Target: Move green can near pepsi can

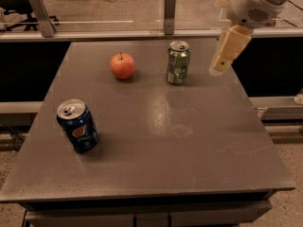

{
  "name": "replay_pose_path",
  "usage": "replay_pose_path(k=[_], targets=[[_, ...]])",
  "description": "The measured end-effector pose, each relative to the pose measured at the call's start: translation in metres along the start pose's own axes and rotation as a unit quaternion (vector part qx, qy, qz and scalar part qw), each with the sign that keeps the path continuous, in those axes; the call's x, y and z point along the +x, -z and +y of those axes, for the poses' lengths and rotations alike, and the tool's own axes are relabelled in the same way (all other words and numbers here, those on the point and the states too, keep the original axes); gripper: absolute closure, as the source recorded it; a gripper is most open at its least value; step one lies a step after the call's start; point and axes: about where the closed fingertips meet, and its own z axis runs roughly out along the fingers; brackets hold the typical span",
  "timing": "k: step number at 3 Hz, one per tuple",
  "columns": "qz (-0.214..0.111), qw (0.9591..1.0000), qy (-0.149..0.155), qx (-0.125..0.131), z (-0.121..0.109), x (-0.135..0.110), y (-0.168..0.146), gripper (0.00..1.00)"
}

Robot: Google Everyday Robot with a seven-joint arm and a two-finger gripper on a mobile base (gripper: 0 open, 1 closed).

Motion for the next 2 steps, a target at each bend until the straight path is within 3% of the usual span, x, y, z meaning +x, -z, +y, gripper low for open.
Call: replay_pose_path(k=[1,2], targets=[[-0.054,0.9984,-0.018,0.008,-0.048,-0.008,-0.047,0.00],[-0.109,0.9910,-0.078,0.005,-0.068,-0.007,-0.086,0.00]])
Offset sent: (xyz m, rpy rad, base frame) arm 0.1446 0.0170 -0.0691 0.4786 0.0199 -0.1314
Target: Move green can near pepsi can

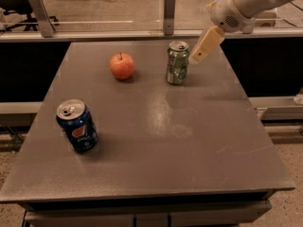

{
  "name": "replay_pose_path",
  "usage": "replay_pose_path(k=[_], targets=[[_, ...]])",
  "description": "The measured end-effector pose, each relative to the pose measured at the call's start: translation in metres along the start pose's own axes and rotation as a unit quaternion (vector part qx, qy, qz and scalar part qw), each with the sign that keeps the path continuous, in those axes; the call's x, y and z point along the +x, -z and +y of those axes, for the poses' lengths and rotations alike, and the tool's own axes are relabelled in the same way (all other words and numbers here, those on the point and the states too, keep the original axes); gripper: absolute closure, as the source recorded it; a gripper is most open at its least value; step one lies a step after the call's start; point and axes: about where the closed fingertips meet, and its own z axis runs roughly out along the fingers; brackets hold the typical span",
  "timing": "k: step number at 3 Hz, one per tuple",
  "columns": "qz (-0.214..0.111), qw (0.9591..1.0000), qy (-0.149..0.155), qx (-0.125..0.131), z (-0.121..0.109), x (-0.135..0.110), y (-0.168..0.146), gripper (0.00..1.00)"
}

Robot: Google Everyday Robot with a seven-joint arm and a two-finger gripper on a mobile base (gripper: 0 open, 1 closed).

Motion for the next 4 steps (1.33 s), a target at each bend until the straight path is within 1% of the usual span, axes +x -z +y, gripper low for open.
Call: replay_pose_path(k=[1,2,3,4], targets=[[-0.036,0.9979,-0.047,-0.025,0.005,0.000,-0.032,0.00],[-0.057,0.9933,-0.077,-0.065,0.019,-0.001,-0.057,0.00],[-0.057,0.9932,-0.078,-0.065,0.020,-0.001,-0.058,0.00],[-0.085,0.9905,-0.063,-0.088,0.034,-0.011,-0.063,0.00]])
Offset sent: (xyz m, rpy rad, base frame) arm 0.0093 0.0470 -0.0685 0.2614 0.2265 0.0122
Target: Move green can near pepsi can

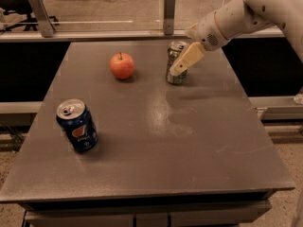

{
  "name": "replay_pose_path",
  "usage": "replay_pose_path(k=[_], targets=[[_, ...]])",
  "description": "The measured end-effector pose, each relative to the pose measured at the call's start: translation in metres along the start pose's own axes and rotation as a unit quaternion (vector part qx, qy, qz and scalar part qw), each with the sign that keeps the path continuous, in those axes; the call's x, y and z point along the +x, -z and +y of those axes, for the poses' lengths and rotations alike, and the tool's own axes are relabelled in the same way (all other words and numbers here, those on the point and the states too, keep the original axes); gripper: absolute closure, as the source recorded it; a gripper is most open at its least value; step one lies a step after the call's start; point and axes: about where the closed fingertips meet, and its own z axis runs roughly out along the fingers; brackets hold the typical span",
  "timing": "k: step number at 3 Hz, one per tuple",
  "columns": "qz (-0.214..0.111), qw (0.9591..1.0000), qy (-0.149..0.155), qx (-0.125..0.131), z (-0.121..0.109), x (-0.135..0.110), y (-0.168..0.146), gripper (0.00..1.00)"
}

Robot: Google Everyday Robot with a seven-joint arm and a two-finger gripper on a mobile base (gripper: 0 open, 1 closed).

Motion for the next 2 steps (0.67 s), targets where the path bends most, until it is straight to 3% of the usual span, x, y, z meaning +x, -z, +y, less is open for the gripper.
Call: replay_pose_path(k=[1,2], targets=[[-0.004,1.0000,0.004,-0.003,0.0019,-0.0026,-0.0015,0.00],[-0.004,1.0000,0.004,-0.006,0.0027,-0.0027,-0.0046,0.16]])
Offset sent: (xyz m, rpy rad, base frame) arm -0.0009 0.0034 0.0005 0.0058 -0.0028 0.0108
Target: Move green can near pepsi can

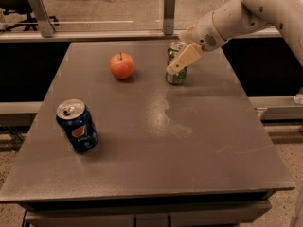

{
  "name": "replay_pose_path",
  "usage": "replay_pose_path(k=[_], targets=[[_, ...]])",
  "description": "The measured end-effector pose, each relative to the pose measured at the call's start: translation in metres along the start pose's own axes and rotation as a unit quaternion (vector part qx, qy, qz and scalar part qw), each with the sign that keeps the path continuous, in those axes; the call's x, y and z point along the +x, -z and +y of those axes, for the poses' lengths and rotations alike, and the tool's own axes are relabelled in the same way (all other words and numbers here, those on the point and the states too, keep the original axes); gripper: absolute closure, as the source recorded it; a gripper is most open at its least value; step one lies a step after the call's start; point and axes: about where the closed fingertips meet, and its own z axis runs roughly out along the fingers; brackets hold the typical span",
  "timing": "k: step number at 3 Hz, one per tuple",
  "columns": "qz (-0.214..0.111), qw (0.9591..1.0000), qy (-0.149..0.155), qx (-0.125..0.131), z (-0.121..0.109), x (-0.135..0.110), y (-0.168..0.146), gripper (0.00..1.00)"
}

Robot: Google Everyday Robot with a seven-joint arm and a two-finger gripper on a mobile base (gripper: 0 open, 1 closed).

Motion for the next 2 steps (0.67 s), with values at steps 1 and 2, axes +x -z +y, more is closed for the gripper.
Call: replay_pose_path(k=[1,2], targets=[[0.000,1.0000,0.000,-0.003,0.0008,-0.0002,-0.0031,0.40],[0.000,1.0000,0.000,-0.005,0.0017,-0.0003,-0.0063,0.64]])
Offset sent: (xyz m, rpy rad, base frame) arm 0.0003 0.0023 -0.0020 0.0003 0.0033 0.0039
